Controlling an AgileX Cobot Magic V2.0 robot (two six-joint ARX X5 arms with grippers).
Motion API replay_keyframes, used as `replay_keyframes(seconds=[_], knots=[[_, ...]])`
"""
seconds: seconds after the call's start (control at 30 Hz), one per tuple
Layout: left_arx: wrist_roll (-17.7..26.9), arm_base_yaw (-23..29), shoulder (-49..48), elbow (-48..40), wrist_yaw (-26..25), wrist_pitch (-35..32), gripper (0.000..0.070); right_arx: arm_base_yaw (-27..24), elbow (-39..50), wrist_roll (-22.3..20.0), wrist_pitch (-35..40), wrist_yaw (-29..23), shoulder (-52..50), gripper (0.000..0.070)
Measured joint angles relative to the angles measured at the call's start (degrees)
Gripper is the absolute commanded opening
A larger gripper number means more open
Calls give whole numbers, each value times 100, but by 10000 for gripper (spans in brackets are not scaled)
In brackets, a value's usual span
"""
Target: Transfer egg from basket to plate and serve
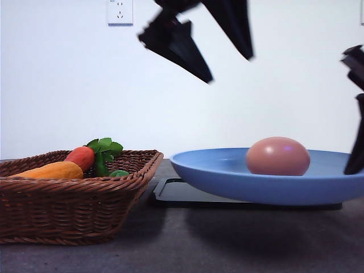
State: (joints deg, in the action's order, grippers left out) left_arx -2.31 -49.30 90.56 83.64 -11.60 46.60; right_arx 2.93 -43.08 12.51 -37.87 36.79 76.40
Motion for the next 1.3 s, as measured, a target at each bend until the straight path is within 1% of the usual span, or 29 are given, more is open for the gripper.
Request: replay_keyframes(seconds=[0.2,0.43,0.57,0.7,0.77,0.87,0.9,1.07,1.2,1.27,1.3], knots=[[0,277,-411,0,11,441,426,-107,-968,-198,101,-82,1226,0],[0,495,-732,0,13,641,426,-117,-2146,-205,233,-93,2469,0],[1,527,-769,0,11,644,426,-117,-2545,-205,287,-96,2970,0],[2,609,-773,0,13,684,426,-117,-2643,-203,376,-87,3175,0],[3,632,-773,0,13,686,425,-117,-2646,-201,425,-114,3185,43],[4,632,-773,0,13,684,425,-117,-2653,-203,562,-219,3185,179],[4,634,-773,0,13,683,425,-117,-2656,-203,601,-226,3185,213],[9,693,-773,0,13,678,425,-120,-2671,-201,669,-233,3185,220],[58,701,-773,0,13,674,416,-192,-2853,-201,474,-229,3185,220],[107,752,-773,0,11,675,378,-256,-3000,-201,323,-230,3164,220],[139,788,-773,0,11,674,346,-305,-3063,-201,231,-231,3138,219]])
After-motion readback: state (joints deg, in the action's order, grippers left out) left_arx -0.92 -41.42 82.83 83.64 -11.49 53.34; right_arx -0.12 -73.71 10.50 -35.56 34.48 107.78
